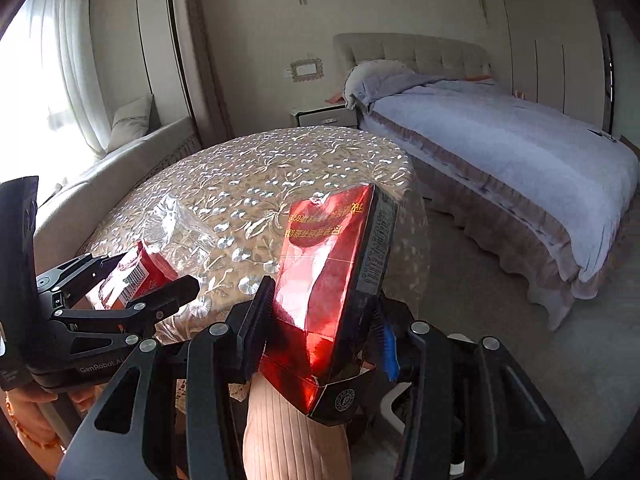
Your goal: Collect trash
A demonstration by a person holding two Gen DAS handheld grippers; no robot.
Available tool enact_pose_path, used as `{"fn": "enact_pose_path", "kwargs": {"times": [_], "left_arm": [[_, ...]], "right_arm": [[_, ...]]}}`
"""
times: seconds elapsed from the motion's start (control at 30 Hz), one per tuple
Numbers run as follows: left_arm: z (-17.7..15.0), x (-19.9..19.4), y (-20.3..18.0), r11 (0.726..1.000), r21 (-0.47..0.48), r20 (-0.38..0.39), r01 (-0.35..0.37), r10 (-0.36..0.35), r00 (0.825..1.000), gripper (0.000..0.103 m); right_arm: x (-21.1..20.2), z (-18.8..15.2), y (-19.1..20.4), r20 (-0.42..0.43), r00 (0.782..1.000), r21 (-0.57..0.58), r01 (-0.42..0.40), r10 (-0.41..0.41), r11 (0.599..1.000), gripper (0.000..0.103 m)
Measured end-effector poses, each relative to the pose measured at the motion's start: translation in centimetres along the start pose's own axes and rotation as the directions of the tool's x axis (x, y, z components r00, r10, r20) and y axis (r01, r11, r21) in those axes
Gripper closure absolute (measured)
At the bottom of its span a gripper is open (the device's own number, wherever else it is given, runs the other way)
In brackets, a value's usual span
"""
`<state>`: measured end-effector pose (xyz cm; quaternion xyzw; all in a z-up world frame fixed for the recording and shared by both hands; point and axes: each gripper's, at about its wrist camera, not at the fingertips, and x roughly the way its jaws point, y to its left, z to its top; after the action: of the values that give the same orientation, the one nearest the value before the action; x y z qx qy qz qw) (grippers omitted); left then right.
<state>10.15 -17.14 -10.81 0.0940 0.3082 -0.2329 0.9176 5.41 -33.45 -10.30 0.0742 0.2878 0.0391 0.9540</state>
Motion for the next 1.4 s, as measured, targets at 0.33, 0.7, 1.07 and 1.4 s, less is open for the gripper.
{"fn": "enact_pose_path", "kwargs": {"times": [0.33,0.7,1.07,1.4], "left_arm": [[0.6,3.7,-6.6,0.981,0.148,-0.062,0.125,-0.117,0.991,0.028],[-0.8,9.9,-14.1,0.929,0.264,-0.223,0.259,-0.203,0.954,0.028],[-4.2,20.2,-19.8,0.817,0.347,-0.506,0.461,-0.251,0.825,0.028],[-7.7,26.2,-21.6,0.805,0.341,-0.684,0.486,-0.142,0.716,0.005]], "right_arm": [[-1.6,-2.2,-4.9,-0.046,0.988,0.016,0.147,-0.146,0.989,0.056],[-0.2,-5.5,-11.8,-0.178,0.956,0.106,0.253,-0.232,0.962,0.054],[4.9,-10.5,-17.8,-0.358,0.904,0.010,0.255,-0.234,0.967,0.054],[8.8,-15.0,-20.0,-0.518,0.816,-0.104,0.236,-0.256,0.966,0.004]]}}
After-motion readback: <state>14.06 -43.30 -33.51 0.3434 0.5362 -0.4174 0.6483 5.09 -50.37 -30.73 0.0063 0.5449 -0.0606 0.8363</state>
